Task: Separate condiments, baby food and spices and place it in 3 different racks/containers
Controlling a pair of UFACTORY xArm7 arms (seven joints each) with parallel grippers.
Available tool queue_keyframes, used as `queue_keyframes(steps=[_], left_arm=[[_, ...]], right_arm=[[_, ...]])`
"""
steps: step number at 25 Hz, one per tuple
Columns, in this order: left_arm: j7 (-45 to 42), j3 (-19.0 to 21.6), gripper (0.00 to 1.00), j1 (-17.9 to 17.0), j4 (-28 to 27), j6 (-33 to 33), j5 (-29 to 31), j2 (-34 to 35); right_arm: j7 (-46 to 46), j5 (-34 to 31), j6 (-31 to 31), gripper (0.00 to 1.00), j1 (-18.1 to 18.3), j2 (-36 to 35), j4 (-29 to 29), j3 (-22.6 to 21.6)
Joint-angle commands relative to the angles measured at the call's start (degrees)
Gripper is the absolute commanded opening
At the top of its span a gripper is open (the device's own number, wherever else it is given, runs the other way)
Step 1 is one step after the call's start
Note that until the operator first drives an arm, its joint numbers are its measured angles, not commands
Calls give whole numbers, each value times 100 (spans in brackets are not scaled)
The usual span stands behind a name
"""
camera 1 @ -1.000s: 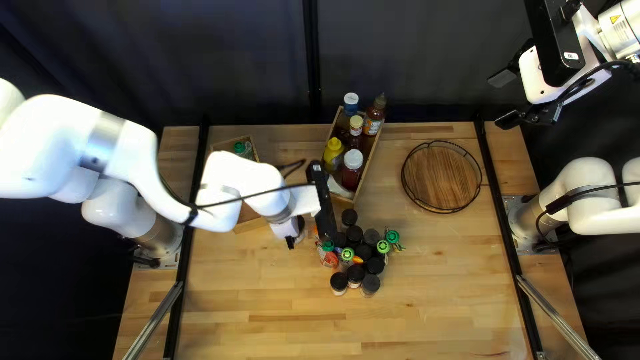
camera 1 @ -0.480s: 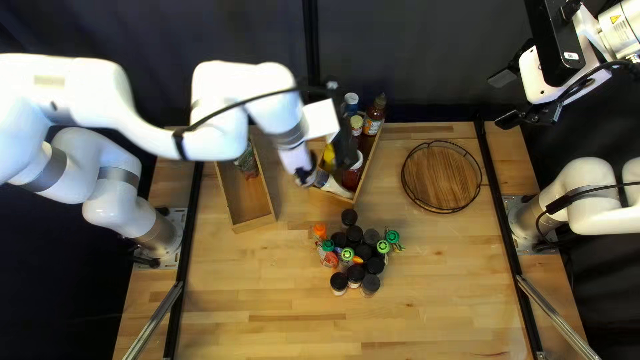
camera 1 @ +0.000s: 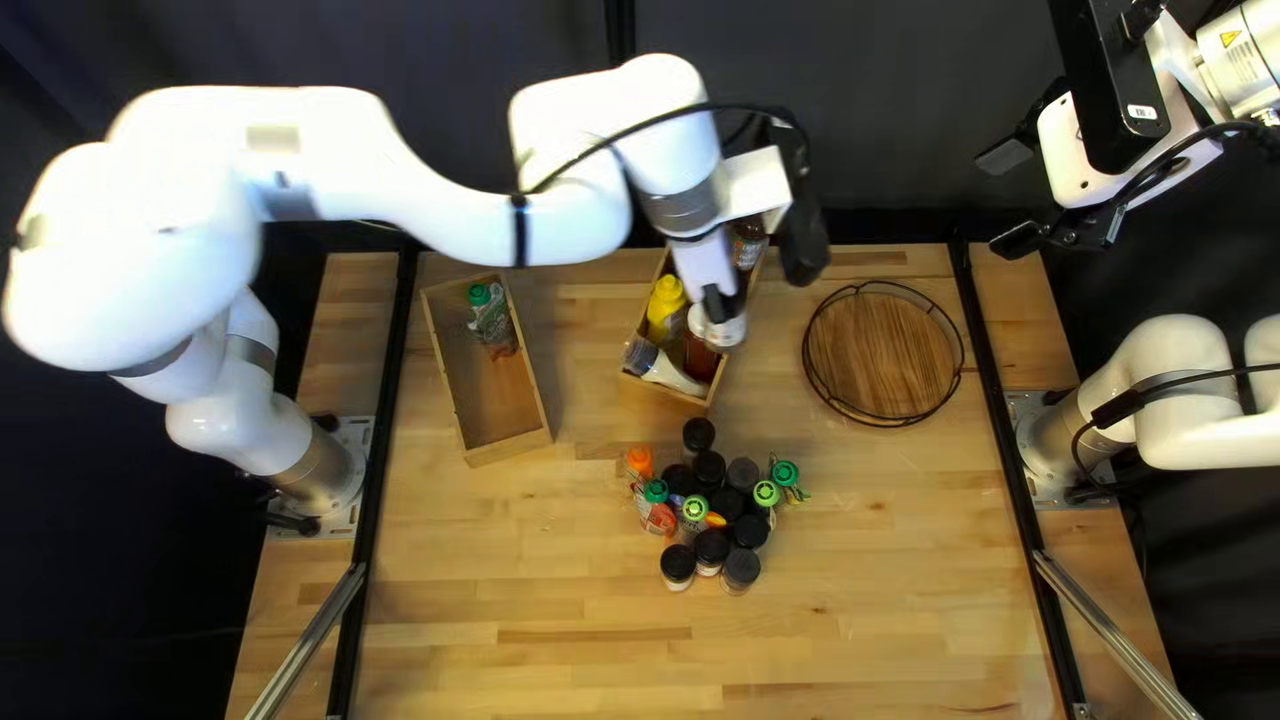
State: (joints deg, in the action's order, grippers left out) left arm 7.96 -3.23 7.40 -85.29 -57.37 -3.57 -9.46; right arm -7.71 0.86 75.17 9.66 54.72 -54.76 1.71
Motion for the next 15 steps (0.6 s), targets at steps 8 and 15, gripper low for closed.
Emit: queue_keyframes(steps=[8,15], left_arm=[[603,113,0,328,-843,873,-699,-1281],[565,114,0,301,-1808,666,-627,-2161]], right_arm=[[0,0,0,100,0,0,0,0],[0,0,0,100,0,0,0,0]])
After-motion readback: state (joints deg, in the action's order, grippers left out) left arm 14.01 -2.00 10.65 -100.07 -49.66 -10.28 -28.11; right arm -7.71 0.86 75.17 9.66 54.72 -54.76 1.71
